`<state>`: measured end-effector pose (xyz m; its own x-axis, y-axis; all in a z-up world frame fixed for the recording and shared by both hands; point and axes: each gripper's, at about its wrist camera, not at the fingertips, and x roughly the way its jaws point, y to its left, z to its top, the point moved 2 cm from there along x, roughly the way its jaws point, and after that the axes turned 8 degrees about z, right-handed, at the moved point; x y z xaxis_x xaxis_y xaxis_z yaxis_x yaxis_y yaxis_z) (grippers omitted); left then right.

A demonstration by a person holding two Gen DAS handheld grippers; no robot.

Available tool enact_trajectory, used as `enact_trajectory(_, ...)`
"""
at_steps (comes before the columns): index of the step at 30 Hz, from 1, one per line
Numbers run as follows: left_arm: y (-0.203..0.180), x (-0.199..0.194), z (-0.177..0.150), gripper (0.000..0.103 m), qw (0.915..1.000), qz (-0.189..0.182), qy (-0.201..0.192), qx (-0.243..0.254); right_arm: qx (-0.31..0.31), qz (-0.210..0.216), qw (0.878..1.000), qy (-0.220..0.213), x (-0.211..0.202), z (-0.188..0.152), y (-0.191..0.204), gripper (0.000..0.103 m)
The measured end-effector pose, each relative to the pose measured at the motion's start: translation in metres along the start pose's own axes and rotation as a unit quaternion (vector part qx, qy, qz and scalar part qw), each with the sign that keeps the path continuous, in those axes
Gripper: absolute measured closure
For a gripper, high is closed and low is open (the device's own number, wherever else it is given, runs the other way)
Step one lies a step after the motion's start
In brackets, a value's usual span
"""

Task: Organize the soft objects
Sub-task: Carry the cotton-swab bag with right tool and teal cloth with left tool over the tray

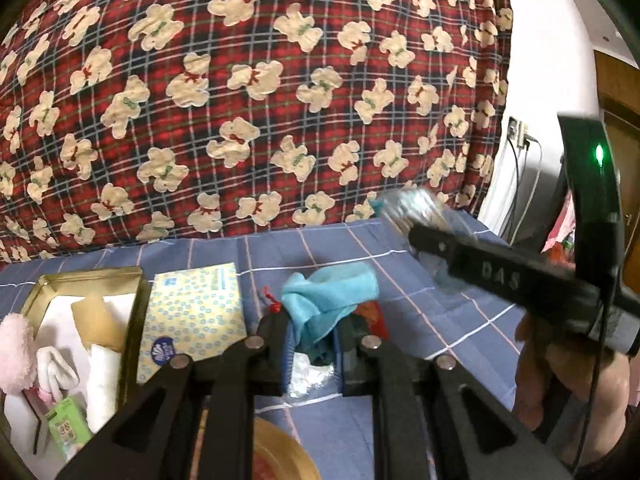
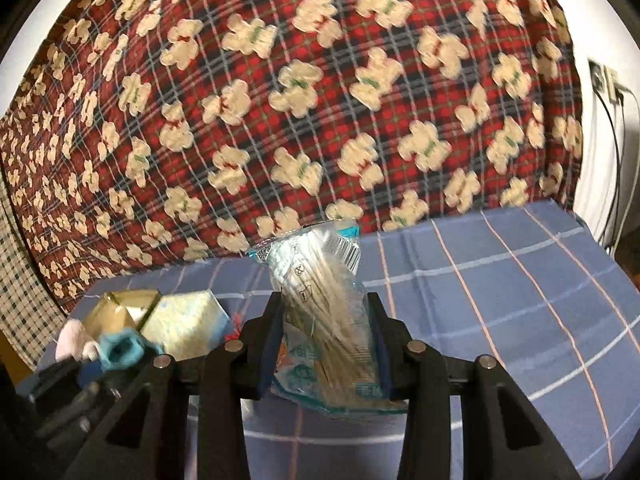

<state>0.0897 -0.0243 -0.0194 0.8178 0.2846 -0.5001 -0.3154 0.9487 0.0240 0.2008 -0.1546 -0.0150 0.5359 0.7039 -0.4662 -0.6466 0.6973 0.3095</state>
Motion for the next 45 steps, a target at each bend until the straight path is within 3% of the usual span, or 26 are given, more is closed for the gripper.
enact_trajectory(7, 0.014, -0.010, 0.007, 0.090, 0.9978, 0.042, -0.048, 0.019, 0.013, 0.020, 0.999, -0.040, 0.023, 0.030, 0.028, 0.061)
enact_trajectory(14, 0.046, -0.014, 0.008, 0.090, 0.9971, 0.048, -0.052, -0.028, 0.046, 0.061, 0.996, -0.055, 0.034, 0.014, 0.026, 0.061)
enact_trajectory(17, 0.055, -0.017, 0.008, 0.090, 0.9947, 0.073, -0.064, -0.036, 0.057, 0.071, 0.993, -0.072, 0.032, 0.013, 0.025, 0.061)
enact_trajectory(21, 0.072, -0.022, 0.007, 0.090, 0.9900, 0.102, -0.079, -0.057, 0.038, 0.075, 0.991, -0.106, 0.020, 0.015, 0.036, 0.061)
enact_trajectory(29, 0.102, -0.040, 0.001, 0.090, 0.9789, 0.149, -0.106, -0.091, -0.038, 0.109, 0.988, -0.102, 0.020, 0.004, 0.088, 0.061)
enact_trajectory(33, 0.114, -0.047, 0.000, 0.090, 0.9742, 0.164, -0.113, -0.106, -0.068, 0.130, 0.982, -0.120, 0.009, 0.000, 0.107, 0.061)
enact_trajectory(45, 0.138, -0.057, -0.005, 0.090, 0.9595, 0.217, -0.127, -0.126, -0.087, 0.161, 0.973, -0.139, -0.004, -0.006, 0.128, 0.061)
